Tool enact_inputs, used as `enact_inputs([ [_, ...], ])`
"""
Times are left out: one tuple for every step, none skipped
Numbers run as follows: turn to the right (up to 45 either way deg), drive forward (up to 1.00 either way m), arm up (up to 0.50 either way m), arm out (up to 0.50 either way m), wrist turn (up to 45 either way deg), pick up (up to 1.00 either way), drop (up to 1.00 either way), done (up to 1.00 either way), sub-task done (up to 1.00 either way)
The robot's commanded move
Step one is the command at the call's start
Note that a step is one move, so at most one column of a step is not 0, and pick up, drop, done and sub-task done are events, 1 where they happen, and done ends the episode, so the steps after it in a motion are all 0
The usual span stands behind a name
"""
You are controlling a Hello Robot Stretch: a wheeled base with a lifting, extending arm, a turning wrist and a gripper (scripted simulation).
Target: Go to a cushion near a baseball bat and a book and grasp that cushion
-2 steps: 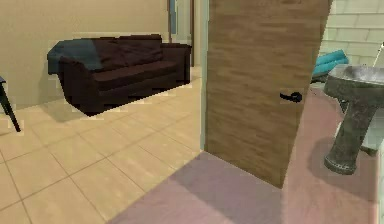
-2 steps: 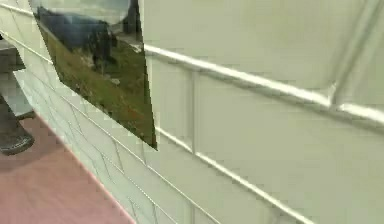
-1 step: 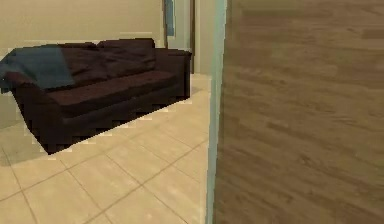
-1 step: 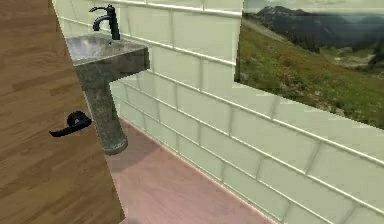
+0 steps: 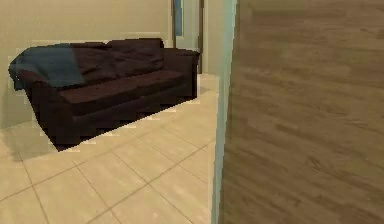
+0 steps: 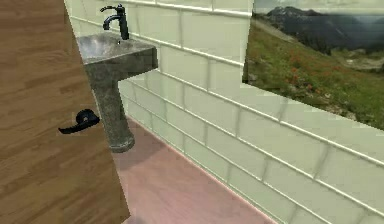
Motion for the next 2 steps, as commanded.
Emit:
enact_inputs([
  [-24.0,0.0,0.0,0.0,0.0,0.0,0.0,0.0,0.0],
  [0.0,0.9,0.0,0.0,0.0,0.0,0.0,0.0,0.0],
])
